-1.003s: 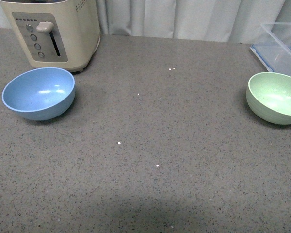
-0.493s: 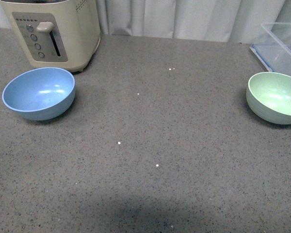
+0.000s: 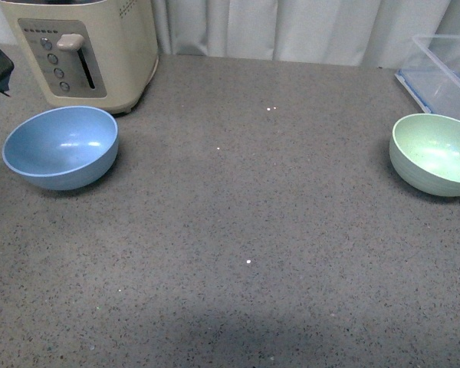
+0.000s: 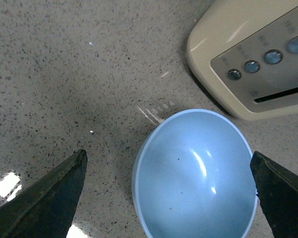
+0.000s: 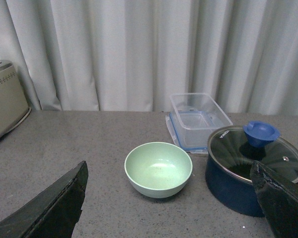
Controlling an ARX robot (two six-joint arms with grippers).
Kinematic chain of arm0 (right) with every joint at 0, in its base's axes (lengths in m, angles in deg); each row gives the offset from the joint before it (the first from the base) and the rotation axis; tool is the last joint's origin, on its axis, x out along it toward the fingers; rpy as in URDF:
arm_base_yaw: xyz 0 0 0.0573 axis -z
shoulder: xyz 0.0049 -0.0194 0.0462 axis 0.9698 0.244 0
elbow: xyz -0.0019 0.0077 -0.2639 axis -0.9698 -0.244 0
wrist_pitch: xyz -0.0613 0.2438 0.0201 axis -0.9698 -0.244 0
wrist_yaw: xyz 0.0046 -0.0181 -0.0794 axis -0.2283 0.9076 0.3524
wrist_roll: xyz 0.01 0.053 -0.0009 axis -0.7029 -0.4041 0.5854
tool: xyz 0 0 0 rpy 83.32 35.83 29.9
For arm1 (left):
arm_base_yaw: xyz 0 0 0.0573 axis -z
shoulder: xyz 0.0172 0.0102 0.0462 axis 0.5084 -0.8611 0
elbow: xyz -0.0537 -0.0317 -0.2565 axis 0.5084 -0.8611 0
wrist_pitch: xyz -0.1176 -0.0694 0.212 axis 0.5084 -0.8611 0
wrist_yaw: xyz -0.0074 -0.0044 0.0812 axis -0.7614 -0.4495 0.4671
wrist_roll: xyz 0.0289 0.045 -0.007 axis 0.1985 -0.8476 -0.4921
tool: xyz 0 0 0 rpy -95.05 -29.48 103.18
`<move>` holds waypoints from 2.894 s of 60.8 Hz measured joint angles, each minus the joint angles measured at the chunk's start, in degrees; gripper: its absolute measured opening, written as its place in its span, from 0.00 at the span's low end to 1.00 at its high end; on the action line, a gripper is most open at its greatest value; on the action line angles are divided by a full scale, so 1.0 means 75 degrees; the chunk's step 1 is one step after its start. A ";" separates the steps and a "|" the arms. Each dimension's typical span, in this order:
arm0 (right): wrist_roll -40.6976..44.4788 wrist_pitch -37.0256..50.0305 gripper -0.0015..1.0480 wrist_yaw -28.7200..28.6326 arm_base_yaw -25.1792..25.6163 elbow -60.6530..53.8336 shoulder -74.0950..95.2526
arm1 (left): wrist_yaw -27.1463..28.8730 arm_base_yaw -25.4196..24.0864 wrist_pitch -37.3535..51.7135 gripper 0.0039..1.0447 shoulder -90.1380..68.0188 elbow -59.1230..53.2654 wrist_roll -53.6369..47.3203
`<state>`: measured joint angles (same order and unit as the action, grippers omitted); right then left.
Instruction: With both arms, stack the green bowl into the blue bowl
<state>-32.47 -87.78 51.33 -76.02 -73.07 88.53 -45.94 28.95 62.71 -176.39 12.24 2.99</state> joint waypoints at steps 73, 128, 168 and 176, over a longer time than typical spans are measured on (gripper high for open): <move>0.0000 0.0000 0.91 0.0000 0.0000 0.0000 0.0000 | -0.0233 0.0067 0.0012 0.83 -0.1717 0.0297 -0.0877; 0.0000 0.0000 0.91 0.0000 0.0000 0.0000 0.0000 | -0.0353 0.3005 -0.0892 0.04 -0.1341 0.0953 -0.0898; 0.0000 0.0000 0.91 0.0000 0.0000 0.0000 0.0000 | -0.0187 0.4138 -0.1000 0.04 -0.1521 0.0679 -0.0361; 0.0003 0.0000 0.91 -0.0003 0.0000 0.0000 0.0000 | -0.0297 0.4124 -0.0924 0.18 -0.1521 0.0641 -0.0289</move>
<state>-32.45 -87.78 51.31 -76.02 -73.07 88.53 -48.17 59.88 55.78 -187.80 17.05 0.83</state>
